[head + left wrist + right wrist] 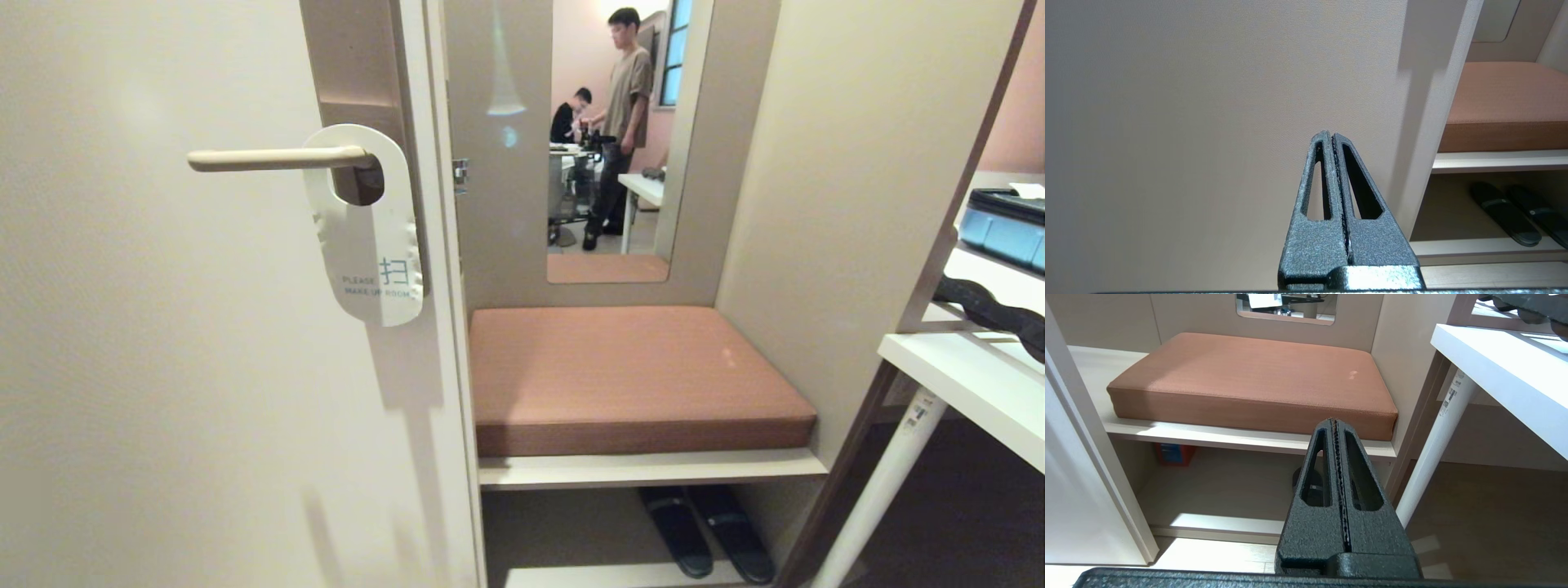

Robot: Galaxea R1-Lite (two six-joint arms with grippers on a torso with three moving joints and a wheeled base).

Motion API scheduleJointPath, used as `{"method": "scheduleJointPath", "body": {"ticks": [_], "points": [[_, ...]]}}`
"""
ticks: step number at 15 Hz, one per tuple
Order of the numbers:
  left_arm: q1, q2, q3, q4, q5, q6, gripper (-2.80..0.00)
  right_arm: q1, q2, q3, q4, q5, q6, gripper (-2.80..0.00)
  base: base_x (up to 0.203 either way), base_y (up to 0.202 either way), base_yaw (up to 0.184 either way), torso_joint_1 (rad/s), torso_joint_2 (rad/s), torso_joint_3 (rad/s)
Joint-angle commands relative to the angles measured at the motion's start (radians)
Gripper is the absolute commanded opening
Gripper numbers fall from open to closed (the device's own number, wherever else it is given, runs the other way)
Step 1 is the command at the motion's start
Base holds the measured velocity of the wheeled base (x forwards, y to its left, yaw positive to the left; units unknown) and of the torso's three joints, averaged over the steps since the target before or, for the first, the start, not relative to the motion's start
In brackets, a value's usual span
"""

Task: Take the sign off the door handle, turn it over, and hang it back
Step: Take down the sign

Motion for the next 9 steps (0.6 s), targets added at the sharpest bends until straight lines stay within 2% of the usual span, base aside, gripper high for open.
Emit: {"method": "scheduleJointPath", "body": {"ticks": [1,9], "points": [[0.0,0.0,0.0,0.0,0.0,0.0,-2.8,0.002,0.0,0.0,0.001,0.001,-0.001,-2.8,0.0,0.0,0.0,0.0,0.0,0.0],[0.0,0.0,0.0,-0.001,0.0,-0.006,-2.8,0.002,0.0,0.0,0.001,0.001,-0.001,-2.8,0.0,0.0,0.0,0.0,0.0,0.0]]}}
